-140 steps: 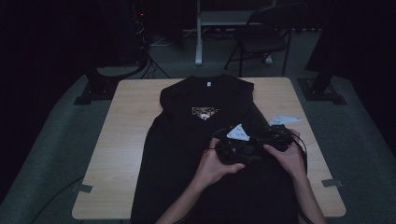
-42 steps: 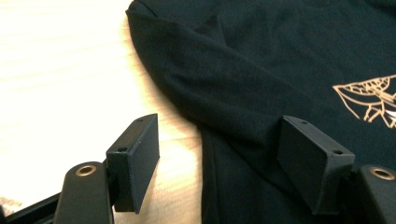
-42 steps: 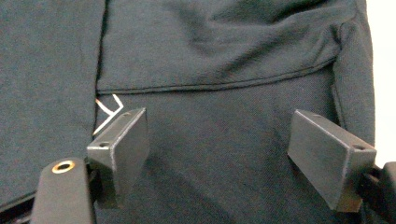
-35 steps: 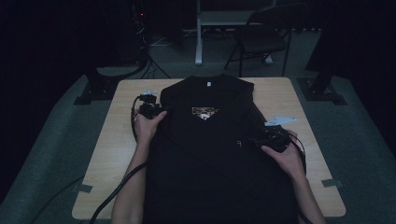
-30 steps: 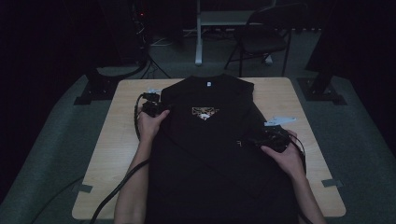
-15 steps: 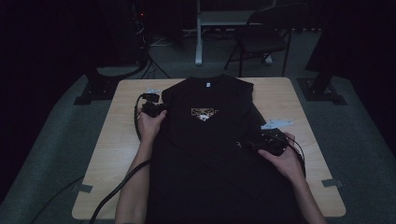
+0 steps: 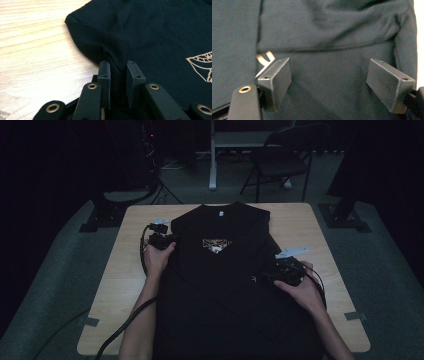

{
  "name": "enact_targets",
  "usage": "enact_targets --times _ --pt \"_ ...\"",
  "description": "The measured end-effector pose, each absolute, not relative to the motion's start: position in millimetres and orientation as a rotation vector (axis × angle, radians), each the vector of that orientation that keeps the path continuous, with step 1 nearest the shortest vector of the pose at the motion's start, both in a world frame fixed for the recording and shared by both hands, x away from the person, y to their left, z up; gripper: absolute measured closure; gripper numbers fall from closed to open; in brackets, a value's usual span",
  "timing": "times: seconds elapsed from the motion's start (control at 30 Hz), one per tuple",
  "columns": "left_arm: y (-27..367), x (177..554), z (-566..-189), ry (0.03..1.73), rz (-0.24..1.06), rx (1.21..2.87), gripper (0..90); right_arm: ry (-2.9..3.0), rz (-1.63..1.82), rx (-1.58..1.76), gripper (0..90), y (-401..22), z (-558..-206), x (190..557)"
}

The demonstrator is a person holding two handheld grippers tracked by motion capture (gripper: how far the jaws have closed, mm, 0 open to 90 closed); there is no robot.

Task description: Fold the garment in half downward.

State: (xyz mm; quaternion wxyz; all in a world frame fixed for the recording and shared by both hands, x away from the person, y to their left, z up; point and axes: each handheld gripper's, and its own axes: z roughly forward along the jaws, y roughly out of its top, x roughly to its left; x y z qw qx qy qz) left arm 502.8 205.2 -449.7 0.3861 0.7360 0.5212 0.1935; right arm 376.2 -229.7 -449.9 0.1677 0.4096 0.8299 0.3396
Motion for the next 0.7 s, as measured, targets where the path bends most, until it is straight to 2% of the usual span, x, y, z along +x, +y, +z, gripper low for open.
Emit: enact_targets --times 0.37,0.7 --pt "205.1 502.6 -449.7 1.324 0.497 1.876 77.1 2.238 1.025 1.212 23.2 -225.8 -434.4 440.8" --pt "206.5 500.4 -449.8 1.325 0.491 1.872 76.3 2.168 1.025 1.427 26.3 -225.1 -436.2 509.0"
